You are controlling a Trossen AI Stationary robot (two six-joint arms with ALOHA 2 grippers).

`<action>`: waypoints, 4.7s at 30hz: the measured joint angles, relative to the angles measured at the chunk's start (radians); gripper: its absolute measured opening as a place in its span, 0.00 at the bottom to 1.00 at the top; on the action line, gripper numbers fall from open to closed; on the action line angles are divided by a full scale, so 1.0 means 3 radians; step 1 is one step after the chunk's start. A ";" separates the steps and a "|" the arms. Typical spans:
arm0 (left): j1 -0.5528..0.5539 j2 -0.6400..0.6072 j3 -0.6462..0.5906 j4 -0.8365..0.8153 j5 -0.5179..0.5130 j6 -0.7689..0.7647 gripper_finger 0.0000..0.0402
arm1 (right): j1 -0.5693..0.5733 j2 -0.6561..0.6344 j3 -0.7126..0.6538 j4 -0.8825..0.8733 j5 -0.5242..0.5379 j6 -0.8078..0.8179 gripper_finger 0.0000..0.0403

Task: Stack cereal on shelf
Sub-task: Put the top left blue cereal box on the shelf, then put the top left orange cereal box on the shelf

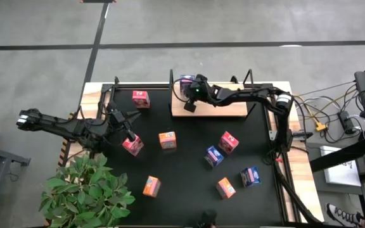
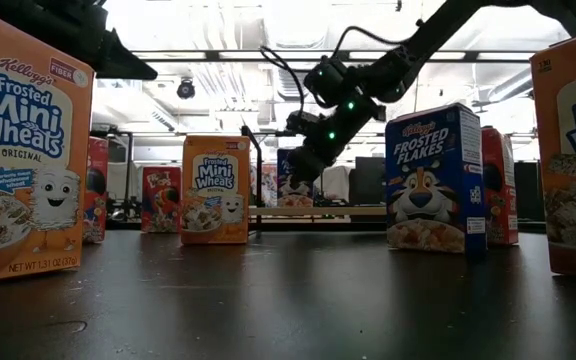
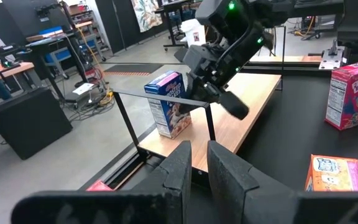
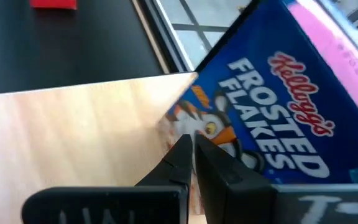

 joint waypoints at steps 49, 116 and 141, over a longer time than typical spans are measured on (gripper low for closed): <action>0.0001 0.0015 0.0000 0.0036 0.0001 0.0078 0.09 | 0.1164 -0.0157 0.0117 -0.0446 -0.1317 0.0642 0.73; 0.0000 0.0022 0.0000 0.0050 0.0001 0.0106 0.09 | -0.0613 -0.1722 -0.1084 -0.0761 -0.1088 0.0729 0.40; 0.0000 0.0022 0.0000 0.0050 0.0001 0.0130 0.09 | -0.0505 -0.1732 -0.0438 -0.1401 -0.0867 0.0828 0.57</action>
